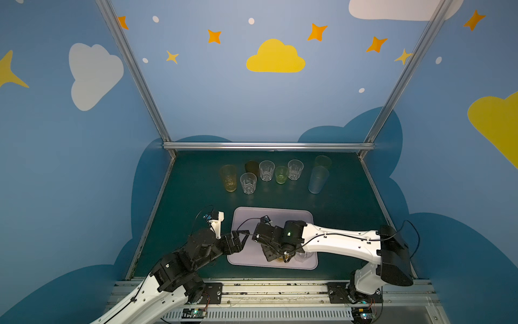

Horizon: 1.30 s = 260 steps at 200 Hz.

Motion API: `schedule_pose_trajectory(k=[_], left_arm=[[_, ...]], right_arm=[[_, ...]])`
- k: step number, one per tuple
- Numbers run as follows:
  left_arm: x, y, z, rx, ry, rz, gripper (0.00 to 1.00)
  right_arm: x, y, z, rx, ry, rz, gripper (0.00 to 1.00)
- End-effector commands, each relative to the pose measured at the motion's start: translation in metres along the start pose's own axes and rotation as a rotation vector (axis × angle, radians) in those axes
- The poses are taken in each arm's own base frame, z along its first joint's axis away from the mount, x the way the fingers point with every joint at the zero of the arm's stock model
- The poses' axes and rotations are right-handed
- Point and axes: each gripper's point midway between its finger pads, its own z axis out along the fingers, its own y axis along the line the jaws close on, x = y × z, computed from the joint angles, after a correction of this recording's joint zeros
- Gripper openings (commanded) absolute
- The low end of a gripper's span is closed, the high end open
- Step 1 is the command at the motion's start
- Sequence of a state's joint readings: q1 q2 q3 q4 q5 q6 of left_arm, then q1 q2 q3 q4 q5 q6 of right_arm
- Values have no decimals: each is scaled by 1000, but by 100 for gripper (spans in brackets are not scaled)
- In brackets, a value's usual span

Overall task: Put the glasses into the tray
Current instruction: 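Lower the yellow glass onto the tray beside the clear glass, then open the right gripper and lift it off the yellow glass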

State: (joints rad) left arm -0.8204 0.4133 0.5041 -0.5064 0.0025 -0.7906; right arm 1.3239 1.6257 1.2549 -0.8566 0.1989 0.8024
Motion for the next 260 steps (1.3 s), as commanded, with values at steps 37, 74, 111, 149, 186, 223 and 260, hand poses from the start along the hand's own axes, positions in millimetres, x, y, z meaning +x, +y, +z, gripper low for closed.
schedule_pose_trajectory(k=[37,74,111,149,186,223,260], left_arm=[[-8,7,-5,-62,-29,-2,100],[-15,5,-3,-78,-45,-4,100],[-20,-1,6,-90,-41,4,100],[-27,-9,21,-108,-39,20,100],[-40,-15,36,-151,-42,67,100],[-53,-15,50,-184,-40,65,100],[-70,-15,59,-198,-69,48,100]], right_arm=[[-22,1,-33,-47,-123,-3,62],[-29,-9,-51,-73,-186,16,67],[-34,-18,-65,-154,-256,44,76],[-41,-39,-78,-202,-320,87,77],[-41,-51,-90,-238,-372,89,77],[-38,-57,-93,-283,-388,94,77],[-34,-65,-93,-321,-407,113,77]])
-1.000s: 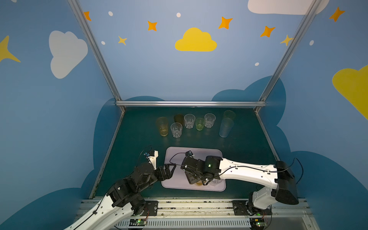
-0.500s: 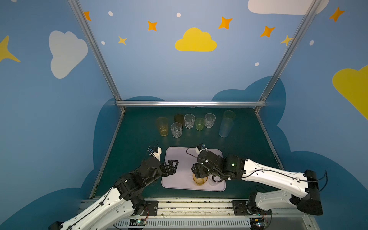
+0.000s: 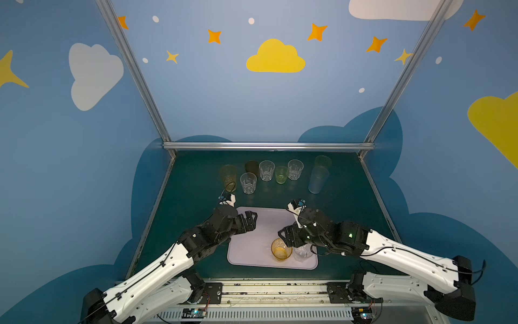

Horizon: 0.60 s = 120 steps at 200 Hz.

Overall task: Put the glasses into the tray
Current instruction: 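Open the right gripper and lift it off the yellow glass, then swing the left gripper out toward the row of glasses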

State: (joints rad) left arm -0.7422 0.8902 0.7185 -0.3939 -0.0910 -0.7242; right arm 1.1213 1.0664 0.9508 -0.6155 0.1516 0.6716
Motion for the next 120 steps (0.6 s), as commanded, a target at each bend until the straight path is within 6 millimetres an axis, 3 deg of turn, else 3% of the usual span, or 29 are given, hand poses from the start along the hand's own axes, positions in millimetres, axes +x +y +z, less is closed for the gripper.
schedule_pose_trajectory(k=[1,120], left_arm=[[-20,-9,1,19,-46,6,100],[-52,-15,50,-55,-37,-15,100]], right_arm=[[-1,1,-5,-51,-25,-1,77],[16,-24,-21,-94,-62,42,85]])
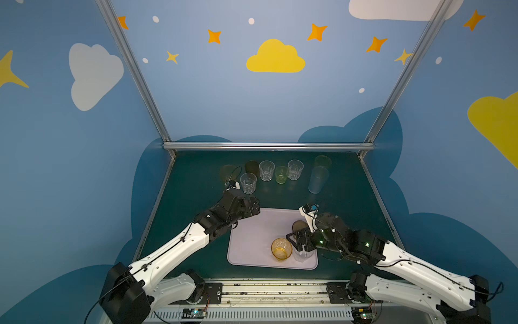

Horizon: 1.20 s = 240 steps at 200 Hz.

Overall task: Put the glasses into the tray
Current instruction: 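Swing the left gripper out toward the row of glasses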

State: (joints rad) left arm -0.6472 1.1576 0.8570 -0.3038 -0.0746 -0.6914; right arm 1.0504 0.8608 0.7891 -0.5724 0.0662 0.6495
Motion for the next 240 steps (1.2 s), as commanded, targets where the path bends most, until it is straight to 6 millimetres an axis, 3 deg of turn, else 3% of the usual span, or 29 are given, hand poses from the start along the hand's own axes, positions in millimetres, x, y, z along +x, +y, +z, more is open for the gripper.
schedule_pose_trajectory(k=[1,63,115,166,170,203,240], left_arm=[[-15,-11,3,17,-24,5,100],[-33,-9,14,-15,-36,22,100],[-42,-13,25,-22,-25,34,100],[-44,-19,56,-36,36,68,100],[-44,-20,59,-38,44,71,100],[-50,-25,78,-56,89,118,100],[-54,-19,94,-106,137,172,100]], right_arm=[[0,-2,-4,-14,-17,9,85],[7,-13,-4,7,-11,46,87],[11,-10,-7,-53,-38,68,87],[4,-7,-18,-85,-88,101,87],[12,-13,-13,-71,-73,104,87],[6,-17,-22,-65,-120,136,87],[-1,-16,-23,-117,-211,158,87]])
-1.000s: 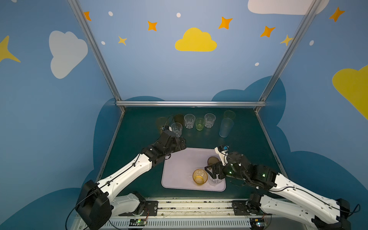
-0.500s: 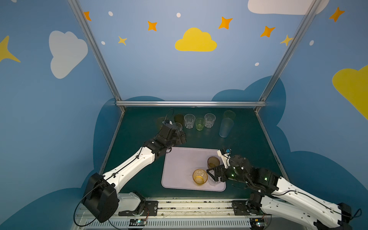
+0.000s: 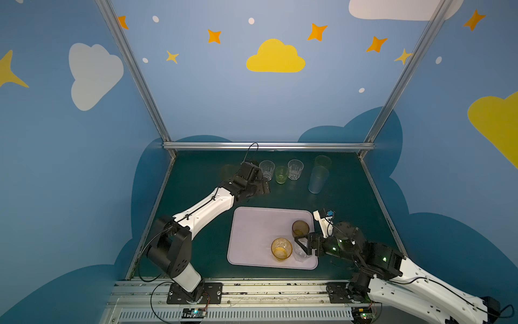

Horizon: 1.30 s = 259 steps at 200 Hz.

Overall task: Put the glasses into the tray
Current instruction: 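Swing the left gripper out toward the row of glasses, then position the open left gripper above the clear faceted glass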

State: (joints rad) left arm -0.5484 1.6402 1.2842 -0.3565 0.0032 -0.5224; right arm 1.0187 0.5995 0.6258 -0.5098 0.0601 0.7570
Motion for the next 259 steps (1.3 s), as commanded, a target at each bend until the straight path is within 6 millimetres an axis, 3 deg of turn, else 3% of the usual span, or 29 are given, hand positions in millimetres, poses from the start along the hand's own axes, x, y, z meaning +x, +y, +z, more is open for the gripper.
schedule_pose_trajectory(k=[1,119,219,259], left_arm=[[1,6,4,-34,51,63,100],[-1,20,21,-22,71,50,100],[-1,27,30,-51,89,56,99],[-3,28,34,-62,92,74,94]], right_arm=[[-8,0,1,-33,-77,26,87],[-26,-2,-4,47,-109,21,87],[-19,2,10,41,-50,21,87],[-14,-1,14,49,-29,35,87]])
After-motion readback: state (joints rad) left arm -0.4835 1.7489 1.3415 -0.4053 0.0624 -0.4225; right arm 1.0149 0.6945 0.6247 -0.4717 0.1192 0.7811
